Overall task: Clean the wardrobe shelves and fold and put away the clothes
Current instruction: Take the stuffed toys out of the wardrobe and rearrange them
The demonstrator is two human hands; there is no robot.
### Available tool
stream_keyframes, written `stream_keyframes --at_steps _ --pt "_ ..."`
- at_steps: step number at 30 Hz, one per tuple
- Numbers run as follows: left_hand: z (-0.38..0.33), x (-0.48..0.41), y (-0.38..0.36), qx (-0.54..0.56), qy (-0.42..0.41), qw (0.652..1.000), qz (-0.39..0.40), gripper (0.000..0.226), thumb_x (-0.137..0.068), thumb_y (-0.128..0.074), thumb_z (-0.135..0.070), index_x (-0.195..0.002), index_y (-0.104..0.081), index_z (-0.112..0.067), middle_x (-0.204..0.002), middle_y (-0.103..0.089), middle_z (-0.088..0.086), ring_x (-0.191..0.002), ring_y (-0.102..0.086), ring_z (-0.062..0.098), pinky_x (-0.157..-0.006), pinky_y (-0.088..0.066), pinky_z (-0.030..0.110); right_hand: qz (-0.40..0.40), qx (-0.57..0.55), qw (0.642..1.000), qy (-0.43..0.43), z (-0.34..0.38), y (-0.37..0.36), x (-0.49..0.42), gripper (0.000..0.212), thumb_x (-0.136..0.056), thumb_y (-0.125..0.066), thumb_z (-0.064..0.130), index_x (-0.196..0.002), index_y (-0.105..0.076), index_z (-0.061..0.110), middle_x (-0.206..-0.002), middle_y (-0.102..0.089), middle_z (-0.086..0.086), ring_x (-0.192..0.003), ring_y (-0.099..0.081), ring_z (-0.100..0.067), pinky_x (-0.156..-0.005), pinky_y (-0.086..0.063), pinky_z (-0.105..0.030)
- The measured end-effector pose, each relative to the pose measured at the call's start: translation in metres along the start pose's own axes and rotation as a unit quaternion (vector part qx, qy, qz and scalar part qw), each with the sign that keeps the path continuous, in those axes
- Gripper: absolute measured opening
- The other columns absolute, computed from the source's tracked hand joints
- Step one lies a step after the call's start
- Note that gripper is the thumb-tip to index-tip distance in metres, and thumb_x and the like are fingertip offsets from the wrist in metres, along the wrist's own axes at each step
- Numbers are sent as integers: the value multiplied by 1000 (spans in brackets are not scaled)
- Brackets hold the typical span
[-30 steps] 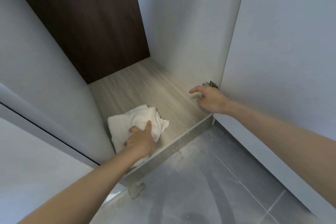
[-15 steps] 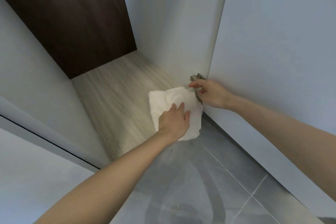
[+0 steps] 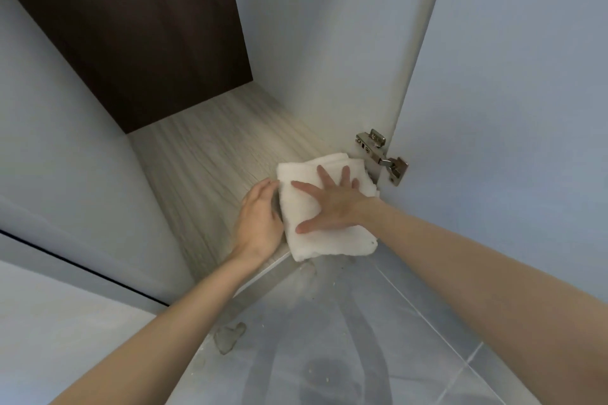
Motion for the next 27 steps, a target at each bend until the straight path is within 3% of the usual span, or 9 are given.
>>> stream_keyframes --at_steps 2,6,10,15,21,25,27 --pt "-1 -2 -5 2 -11 1000 12 60 -88 -38 5 -145 -40 -14 -152 -34 0 -141 -28 15 -114 -18 22 8 20 1000 -18 -1 0 -5 97 -76 -56 75 -147 7 55 -160 22 -3 -139 21 -53 -115 2 -64" --pt "-10 -1 -23 -11 -49 997 66 61 -92 -39 1 -150 -31 -16 -157 -26 0 -147 -17 16 -120 -12 27 -14 50 998 -23 -4 3 3 92 -75 -63 59 -146 -4 57 -159 2 -3 -138 -3 -50 -107 -25 -57" --pt "-21 5 -48 -27 -77 984 160 57 -101 -41 -17 -153 -19 -19 -160 -15 -3 -149 -3 15 -121 -4 28 -66 -39 997 -20 -24 -7 20 88 -78 -68 30 -146 -17 51 -156 -6 -2 -132 -11 -45 -101 -41 -48" --pt "-25 13 -62 -38 -85 980 177 58 -98 -50 -28 -150 -29 -17 -157 -26 -3 -145 -20 14 -119 -15 26 -136 -55 989 -28 -30 -17 39 73 -83 -57 7 -142 -33 43 -151 -19 -6 -118 -29 -39 -96 -44 -45" --pt "-54 37 -53 -22 -22 948 318 53 -93 -57 -18 -143 -42 -8 -149 -40 6 -136 -39 20 -111 -29 26 -57 -161 983 -66 -26 -3 81 45 -82 -56 13 -121 -54 36 -121 -57 -2 -113 -52 -30 -94 -46 -41" --pt "-110 46 4 22 9 945 326 47 -85 -58 -9 -131 -52 -6 -137 -48 13 -128 -46 27 -102 -39 27 -77 -204 973 -76 -16 53 149 48 -81 -56 15 -118 -52 45 -119 -48 6 -107 -47 -30 -95 -41 -39" --pt "-151 56 46 32 0 942 334 53 -85 -60 -6 -135 -45 -3 -145 -35 14 -136 -36 25 -107 -32 24 -86 -223 968 -79 -11 90 192 50 -77 -56 14 -114 -50 46 -126 -46 9 -107 -47 -30 -93 -41 -38"
Point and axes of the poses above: each hand's wrist, its own x-axis away from the middle knuckle, its own y-axis out of the back of the hand, z = x × y, the point moved 9 cm from there along -x, towards the middle knuckle
